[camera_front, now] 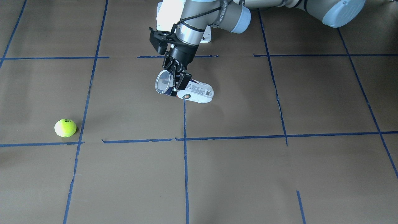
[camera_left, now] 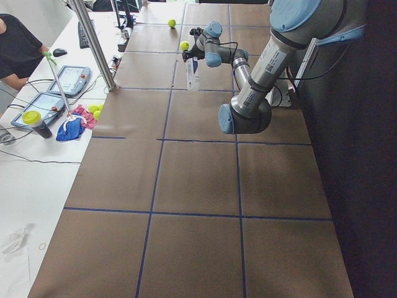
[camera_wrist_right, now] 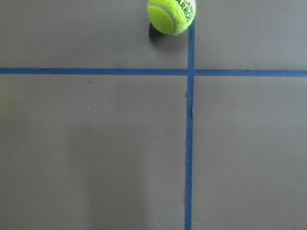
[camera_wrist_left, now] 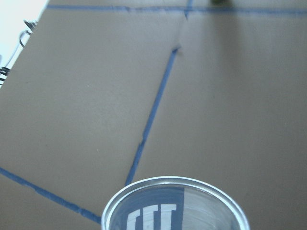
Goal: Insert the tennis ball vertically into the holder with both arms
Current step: 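Lift the can with the left gripper and turn it open end up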
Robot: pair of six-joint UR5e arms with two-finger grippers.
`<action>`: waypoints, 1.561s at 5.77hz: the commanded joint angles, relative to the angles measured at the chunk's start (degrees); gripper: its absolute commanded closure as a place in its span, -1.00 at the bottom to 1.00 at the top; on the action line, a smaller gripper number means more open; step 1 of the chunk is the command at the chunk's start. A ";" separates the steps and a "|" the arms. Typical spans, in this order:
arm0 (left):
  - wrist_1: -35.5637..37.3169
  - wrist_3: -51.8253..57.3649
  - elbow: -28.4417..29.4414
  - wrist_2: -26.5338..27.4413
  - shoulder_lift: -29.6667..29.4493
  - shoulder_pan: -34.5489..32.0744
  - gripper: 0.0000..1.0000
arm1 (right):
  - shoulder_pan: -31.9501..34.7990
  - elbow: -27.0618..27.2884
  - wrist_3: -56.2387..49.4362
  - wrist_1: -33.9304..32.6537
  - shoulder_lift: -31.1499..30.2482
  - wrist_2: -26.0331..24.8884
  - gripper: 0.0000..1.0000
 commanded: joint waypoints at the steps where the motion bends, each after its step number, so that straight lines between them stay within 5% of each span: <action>1: -27.36 -10.08 5.05 11.91 4.35 2.52 -0.46 | -0.06 -0.48 0.12 5.92 -0.14 3.55 -1.00; 3: -43.38 -11.61 12.61 19.15 4.36 4.73 -0.46 | -2.41 -0.57 0.73 10.83 -0.14 5.25 -1.00; 5: -50.54 -11.52 16.76 23.72 4.36 7.53 -0.44 | -8.02 -1.18 1.53 11.23 4.13 4.90 -0.99; 9: -53.04 -10.82 17.75 24.19 5.76 8.51 -0.48 | -15.07 -3.39 11.63 11.41 12.76 -0.36 -0.99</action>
